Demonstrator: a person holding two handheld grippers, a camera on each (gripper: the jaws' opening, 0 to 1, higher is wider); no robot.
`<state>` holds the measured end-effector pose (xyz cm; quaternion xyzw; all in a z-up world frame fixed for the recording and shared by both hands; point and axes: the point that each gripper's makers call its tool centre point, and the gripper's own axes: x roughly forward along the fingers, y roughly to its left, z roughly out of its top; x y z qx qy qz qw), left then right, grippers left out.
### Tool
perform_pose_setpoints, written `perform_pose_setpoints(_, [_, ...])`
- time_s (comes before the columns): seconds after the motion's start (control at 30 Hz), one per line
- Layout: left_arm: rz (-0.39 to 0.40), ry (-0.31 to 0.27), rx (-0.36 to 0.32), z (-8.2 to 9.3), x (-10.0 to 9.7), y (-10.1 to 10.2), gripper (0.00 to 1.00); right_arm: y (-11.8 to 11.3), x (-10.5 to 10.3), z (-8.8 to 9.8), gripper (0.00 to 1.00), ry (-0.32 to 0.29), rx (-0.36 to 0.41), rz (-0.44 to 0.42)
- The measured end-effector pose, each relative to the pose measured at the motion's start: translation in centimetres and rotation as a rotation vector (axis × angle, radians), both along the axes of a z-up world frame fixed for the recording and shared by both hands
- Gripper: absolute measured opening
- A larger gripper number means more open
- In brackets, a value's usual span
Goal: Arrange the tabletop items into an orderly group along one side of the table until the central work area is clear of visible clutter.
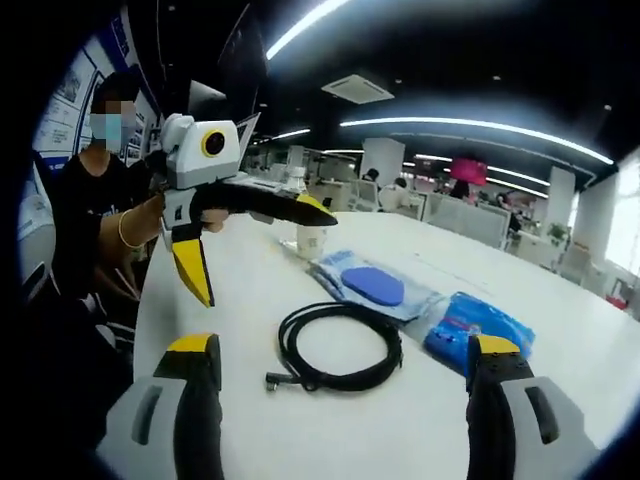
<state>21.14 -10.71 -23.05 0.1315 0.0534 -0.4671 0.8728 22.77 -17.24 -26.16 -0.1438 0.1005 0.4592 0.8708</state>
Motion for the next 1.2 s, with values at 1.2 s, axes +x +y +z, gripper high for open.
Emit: perform_pose_setpoints(1.2, [0.106,0.106,0.067,-7.1,2.4,3.6,0.74,1.6,1.7,-4.7,0.89,0.054,0.018,-0.086])
